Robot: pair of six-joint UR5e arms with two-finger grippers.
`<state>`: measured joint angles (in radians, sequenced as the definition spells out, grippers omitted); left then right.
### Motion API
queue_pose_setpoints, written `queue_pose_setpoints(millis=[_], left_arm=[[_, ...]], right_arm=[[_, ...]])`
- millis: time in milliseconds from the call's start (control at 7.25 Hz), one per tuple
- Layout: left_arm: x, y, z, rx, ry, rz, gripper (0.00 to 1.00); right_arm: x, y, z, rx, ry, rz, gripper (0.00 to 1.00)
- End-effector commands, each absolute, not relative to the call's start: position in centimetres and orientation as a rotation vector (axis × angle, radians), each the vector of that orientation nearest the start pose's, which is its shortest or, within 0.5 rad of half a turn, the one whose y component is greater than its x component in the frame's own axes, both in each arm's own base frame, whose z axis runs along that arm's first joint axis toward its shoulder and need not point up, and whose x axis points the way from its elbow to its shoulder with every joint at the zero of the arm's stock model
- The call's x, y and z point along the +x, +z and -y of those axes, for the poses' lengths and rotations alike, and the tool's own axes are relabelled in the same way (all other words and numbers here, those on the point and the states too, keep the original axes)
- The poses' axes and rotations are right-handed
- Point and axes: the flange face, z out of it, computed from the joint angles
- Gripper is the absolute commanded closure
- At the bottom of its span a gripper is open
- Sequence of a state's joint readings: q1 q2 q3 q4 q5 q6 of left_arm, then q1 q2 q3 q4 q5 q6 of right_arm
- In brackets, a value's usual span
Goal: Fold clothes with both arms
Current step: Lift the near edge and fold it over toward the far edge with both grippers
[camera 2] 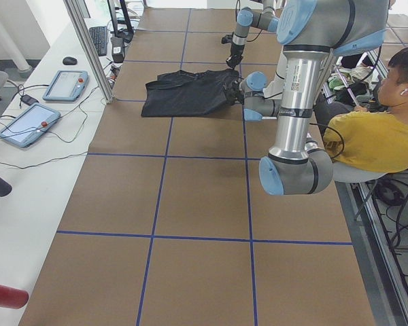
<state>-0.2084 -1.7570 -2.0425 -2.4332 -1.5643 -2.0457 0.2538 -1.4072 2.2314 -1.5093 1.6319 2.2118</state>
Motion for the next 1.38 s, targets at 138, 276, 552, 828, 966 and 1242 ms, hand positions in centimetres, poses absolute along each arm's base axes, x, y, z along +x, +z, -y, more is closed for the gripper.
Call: queue_pose_setpoints(millis=[138, 276, 552, 828, 966, 1242], left_arm=[[43.7, 21.5, 25.8, -0.156, -0.591, -1.528, 1.00], [42.7, 21.2, 28.9, -0.074, -0.606, -1.527, 1.00], [43.8, 21.3, 38.1, 0.053, -0.631, -1.462, 1.00], [43.7, 22.5, 46.3, 0.159, -0.636, -1.387, 1.00], [44.4, 22.6, 49.2, 0.195, -0.640, -1.361, 1.00], [45.2, 22.1, 52.8, 0.233, -0.647, -1.330, 1.00]], right_arm=[[-37.4, 26.3, 29.8, -0.189, 0.794, 0.940, 1.00], [-37.0, 26.2, 34.3, -0.208, 0.820, 0.936, 1.00], [-38.7, 24.4, 45.5, -0.252, 0.845, 0.931, 1.00], [-39.0, 24.4, 52.8, -0.234, 0.832, 0.902, 1.00], [-39.1, 24.5, 54.8, -0.234, 0.841, 0.888, 1.00], [-40.6, 25.1, 57.6, -0.223, 0.825, 0.850, 1.00]])
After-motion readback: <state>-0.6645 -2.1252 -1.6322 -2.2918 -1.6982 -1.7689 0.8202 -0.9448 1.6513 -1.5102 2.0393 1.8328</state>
